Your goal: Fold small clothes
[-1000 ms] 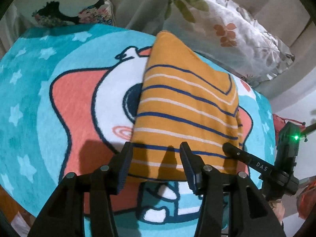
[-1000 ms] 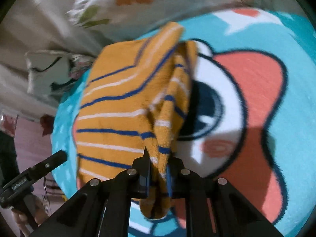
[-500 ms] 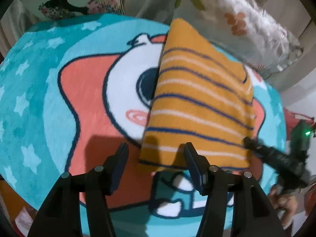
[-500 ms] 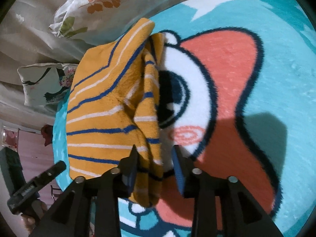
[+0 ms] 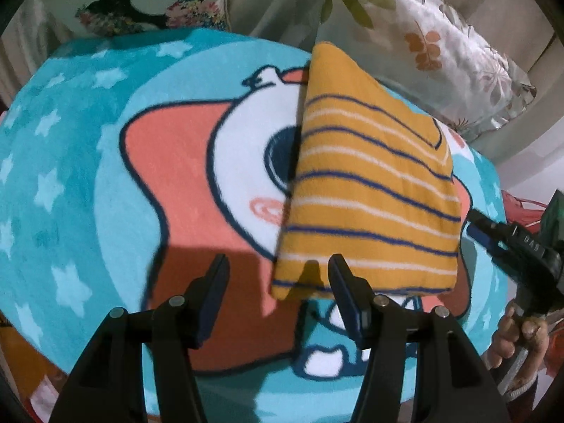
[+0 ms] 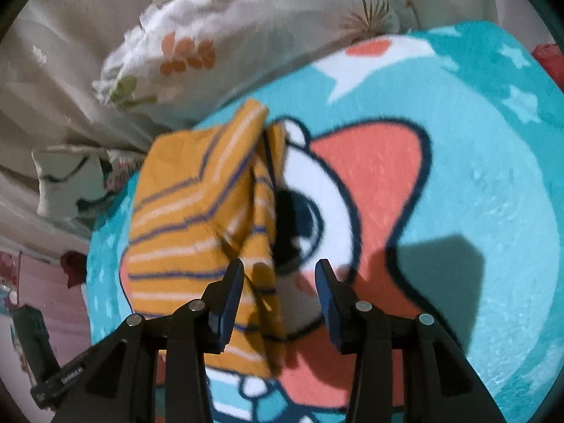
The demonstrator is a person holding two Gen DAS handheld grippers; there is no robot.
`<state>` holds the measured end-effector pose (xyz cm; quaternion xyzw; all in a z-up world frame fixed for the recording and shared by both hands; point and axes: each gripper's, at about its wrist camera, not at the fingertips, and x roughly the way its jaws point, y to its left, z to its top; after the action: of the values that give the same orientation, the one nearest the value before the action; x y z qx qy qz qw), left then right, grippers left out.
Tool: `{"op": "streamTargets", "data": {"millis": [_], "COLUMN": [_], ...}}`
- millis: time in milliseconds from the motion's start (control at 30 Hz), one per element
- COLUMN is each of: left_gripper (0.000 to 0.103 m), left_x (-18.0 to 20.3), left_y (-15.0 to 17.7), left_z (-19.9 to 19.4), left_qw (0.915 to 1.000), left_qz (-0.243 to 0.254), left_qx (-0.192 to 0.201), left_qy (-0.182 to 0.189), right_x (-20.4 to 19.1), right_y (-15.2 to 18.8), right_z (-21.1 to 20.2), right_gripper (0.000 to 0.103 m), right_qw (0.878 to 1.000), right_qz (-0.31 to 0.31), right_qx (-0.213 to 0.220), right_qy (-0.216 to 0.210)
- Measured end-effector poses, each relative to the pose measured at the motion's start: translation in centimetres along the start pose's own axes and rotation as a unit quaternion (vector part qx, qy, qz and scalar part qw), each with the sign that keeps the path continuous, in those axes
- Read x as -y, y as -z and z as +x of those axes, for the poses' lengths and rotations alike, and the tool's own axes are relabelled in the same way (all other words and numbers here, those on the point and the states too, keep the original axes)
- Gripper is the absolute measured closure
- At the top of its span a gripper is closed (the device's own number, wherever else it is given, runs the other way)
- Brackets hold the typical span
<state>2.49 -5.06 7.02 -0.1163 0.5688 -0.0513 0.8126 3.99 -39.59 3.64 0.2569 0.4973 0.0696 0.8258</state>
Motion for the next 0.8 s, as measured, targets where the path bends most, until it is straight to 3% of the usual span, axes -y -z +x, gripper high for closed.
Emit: {"op": "streamTargets", "data": {"millis": [200, 367, 533, 600, 700, 800], "left_gripper": [0.046, 0.046, 0.046, 0.045, 0.042, 0.038], "left_x": [1.5, 3.0, 3.7, 3.6, 2.9, 2.1], "left_y": [-5.3, -8.7, -10.0, -10.1, -10.4, -10.8], "left_z": [2.4, 4.8, 5.8, 5.5, 5.4, 5.6], "left_qw": [0.9978, 0.9941, 0.9904, 0.9891, 0.9885, 0.9900], "left_qz": [0.066, 0.108, 0.137, 0.146, 0.149, 0.136], "left_qx": [0.006, 0.007, -0.002, 0.000, -0.003, -0.011], "left_qy": [-0.004, 0.006, 0.017, 0.020, 0.023, 0.036], "right_x": [-4.9, -7.8, -7.4, -6.9, -6.3, -5.3], "right_y": [-3.6, -6.8, -8.7, -9.3, -9.5, -8.4], "right_z": [1.2, 5.8, 9.3, 9.4, 8.2, 6.2], "right_gripper": [0.057, 0.057, 0.057, 0.054, 0.052, 0.035], "right_qw": [0.998, 0.991, 0.983, 0.982, 0.987, 0.993], "right_qz": [-0.045, -0.070, -0.059, -0.049, -0.020, 0.005], "right_qx": [0.036, 0.021, 0.003, 0.003, 0.004, 0.011], "right_qy": [0.039, 0.113, 0.176, 0.183, 0.162, 0.114]}}
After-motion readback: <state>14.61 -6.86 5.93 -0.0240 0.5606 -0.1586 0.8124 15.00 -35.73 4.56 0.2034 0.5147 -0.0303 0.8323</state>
